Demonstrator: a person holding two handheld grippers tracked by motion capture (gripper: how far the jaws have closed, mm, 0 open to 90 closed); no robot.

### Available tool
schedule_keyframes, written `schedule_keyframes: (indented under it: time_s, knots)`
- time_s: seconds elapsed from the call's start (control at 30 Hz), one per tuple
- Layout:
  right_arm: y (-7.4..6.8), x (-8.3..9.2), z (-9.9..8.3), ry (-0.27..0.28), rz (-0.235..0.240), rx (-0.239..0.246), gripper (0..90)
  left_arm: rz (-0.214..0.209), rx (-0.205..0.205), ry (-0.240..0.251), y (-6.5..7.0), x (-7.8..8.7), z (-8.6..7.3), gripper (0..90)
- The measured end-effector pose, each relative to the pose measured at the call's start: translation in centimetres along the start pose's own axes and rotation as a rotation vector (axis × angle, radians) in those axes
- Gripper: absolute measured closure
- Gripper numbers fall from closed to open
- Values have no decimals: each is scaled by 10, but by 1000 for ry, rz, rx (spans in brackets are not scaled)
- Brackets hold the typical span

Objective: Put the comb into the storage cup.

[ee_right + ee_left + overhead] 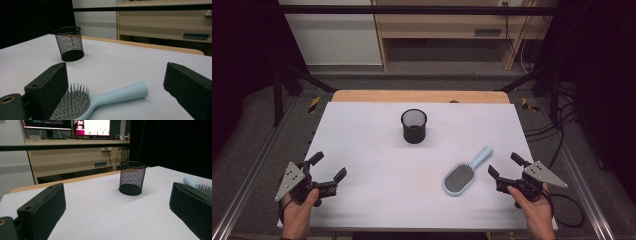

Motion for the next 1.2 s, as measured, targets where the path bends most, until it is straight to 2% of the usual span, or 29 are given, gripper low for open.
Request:
schedule_keyframes:
  time_s: [0.37,0.47,0.53,0.57,0.6,0.73,0.9,1.03,1.13,1.2]
  knots:
    - [1,0,-2,-21,-14,-3,78,2,1,2,0,0,1,7]
    - [0,2,-3,-28,-9,11,199,3,2,3,0,1,1,6]
    - [0,2,-3,-27,-6,17,224,4,1,2,0,1,1,7]
    - [-1,2,-2,-26,-1,17,256,4,1,2,0,1,1,7]
    - [-3,3,-2,-30,23,18,324,5,2,2,-1,1,1,7]
    - [-6,4,-1,-22,35,25,415,6,3,1,-1,1,1,7]
    - [-7,4,-4,-56,8,58,588,6,3,0,-1,1,1,7]
    - [-9,6,11,-21,-3,39,726,3,1,1,0,2,1,8]
    - [-12,4,24,-25,-4,72,788,2,3,1,0,2,0,8]
    - [-14,1,31,-35,3,77,818,3,4,2,0,2,1,8]
Point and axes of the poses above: each handheld gripper's, and its own axes: x roughly backward along the jaws, z roughly out of its top, y roughly to its right, the point moved 9 cm from there along -x, roughly forward along the jaws, and after that the axes turned 1 degree about -z, right-handed, at the moved point
